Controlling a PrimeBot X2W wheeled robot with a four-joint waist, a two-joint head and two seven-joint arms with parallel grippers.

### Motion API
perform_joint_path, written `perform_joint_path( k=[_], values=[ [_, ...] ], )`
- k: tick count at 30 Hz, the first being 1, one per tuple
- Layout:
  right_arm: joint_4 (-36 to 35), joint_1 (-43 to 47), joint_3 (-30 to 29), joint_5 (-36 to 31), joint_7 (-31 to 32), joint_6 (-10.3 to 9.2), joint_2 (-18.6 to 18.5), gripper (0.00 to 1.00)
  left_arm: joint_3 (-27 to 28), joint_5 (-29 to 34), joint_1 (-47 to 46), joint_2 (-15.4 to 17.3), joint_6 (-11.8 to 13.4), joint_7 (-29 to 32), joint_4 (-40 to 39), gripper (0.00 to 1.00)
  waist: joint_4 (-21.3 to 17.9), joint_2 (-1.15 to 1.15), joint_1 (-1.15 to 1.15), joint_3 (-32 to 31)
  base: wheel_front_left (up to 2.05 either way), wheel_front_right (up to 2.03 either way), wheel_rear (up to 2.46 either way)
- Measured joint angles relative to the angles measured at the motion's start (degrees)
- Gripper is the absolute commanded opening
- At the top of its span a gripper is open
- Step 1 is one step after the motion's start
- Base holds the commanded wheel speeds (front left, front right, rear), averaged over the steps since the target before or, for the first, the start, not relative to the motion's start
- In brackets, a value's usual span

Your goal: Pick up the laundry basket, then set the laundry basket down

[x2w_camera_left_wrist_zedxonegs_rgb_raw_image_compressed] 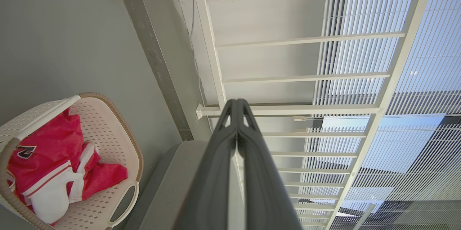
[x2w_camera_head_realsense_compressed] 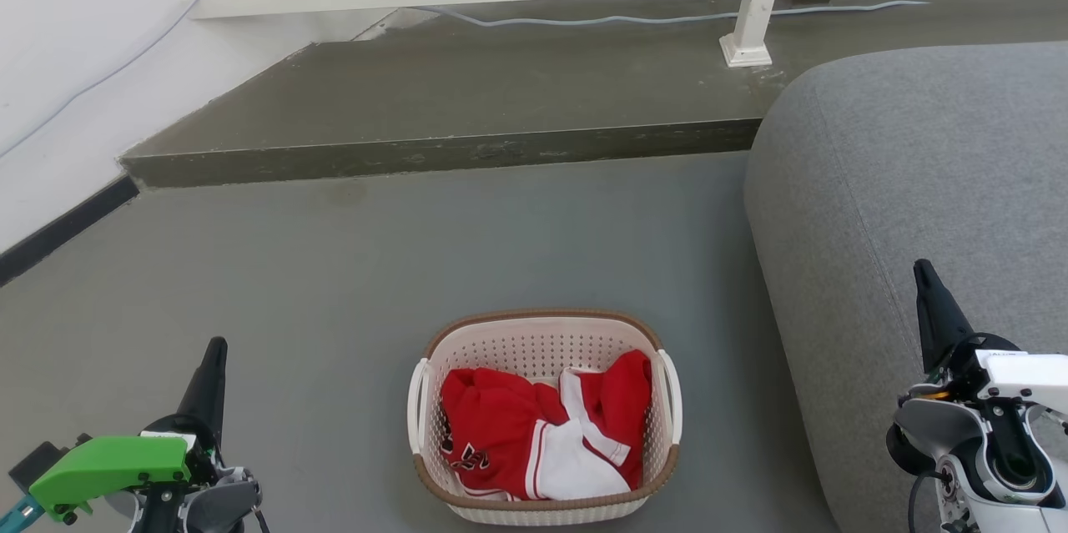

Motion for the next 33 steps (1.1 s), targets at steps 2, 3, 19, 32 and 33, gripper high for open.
perform_joint_path(
  k=[2,3,19,32,33],
  values=[
    [0.0,0.0,0.0,0.0,0.0,0.0,0.0,0.0,0.0,0.0,0.0,0.0,-0.1,0.0,0.0,0.0,0.0,0.0,0.0,0.0,0.0,0.0,0.0],
    [0.0,0.0,0.0,0.0,0.0,0.0,0.0,0.0,0.0,0.0,0.0,0.0,-0.1,0.0,0.0,0.0,0.0,0.0,0.0,0.0,0.0,0.0,0.0],
    [0.0,0.0,-0.1,0.0,0.2,0.0,0.0,0.0,0.0,0.0,0.0,0.0,-0.1,0.0,0.0,0.0,0.0,0.0,0.0,0.0,0.0,0.0,0.0],
    [0.0,0.0,-0.2,0.0,0.2,0.0,0.0,0.0,0.1,0.0,0.0,0.0,-0.1,0.0,0.0,0.0,0.0,0.0,0.0,0.0,0.0,0.0,0.0],
    [0.0,0.0,-0.2,0.0,0.2,0.0,0.0,0.0,0.1,0.0,0.0,0.0,-0.1,0.0,0.0,0.0,0.0,0.0,0.0,0.0,0.0,0.0,0.0]
  ],
)
